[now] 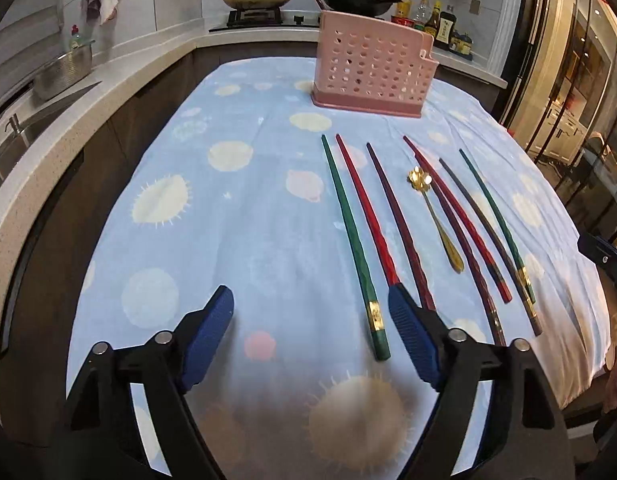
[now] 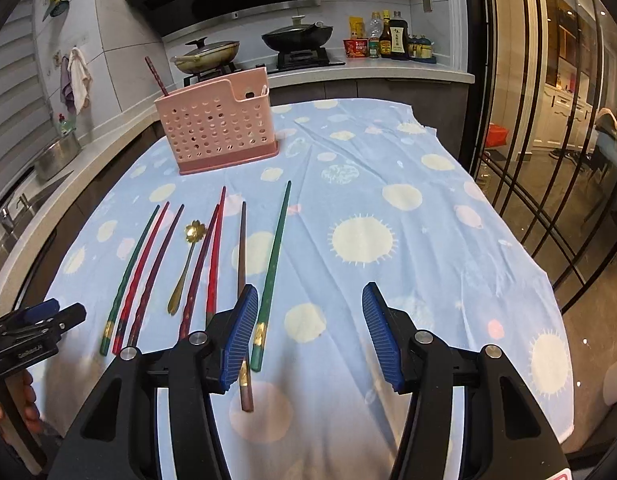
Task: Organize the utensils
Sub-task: 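Grasp a green chopstick with the left tool while the right tool grasps another green chopstick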
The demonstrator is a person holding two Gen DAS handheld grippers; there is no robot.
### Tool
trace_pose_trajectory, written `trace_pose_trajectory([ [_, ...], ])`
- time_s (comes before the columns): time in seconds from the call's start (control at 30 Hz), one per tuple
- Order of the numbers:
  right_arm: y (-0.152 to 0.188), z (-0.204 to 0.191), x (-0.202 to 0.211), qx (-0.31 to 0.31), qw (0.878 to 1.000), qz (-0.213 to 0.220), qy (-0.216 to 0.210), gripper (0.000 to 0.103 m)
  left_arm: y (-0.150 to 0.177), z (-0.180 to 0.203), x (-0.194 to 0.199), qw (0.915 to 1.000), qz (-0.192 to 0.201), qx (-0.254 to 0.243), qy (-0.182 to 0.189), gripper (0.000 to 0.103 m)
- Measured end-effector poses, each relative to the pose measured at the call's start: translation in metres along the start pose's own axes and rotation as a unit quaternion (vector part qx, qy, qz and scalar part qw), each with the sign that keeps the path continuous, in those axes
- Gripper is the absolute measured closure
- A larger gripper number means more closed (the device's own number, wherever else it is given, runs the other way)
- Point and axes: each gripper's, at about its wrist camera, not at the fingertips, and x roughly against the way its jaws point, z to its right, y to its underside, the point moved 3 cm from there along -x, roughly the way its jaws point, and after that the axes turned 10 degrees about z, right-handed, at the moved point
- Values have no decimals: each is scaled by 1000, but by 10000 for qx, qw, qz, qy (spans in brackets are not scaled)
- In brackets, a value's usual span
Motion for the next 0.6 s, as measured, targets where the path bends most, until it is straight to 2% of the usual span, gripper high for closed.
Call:
trace_pose_trajectory([
  [0.23, 17, -6, -2, -21, 9998, -170, -123, 50, 9, 14, -3, 9999, -77, -107, 82, 34],
  [0.37, 20, -9, -6, -36, 9995, -248, -182, 50, 13, 16, -14, 9997, -214, -127, 34, 44],
  [0.47, 24, -12, -9, -17, 9992, -323, -222, 50, 16, 15, -17, 9996, -247, -88, 48, 43],
  [0.6, 28, -17, -14, 38, 9988, -403, -259, 54, 16, 16, -17, 9996, -240, -83, 99, 50],
])
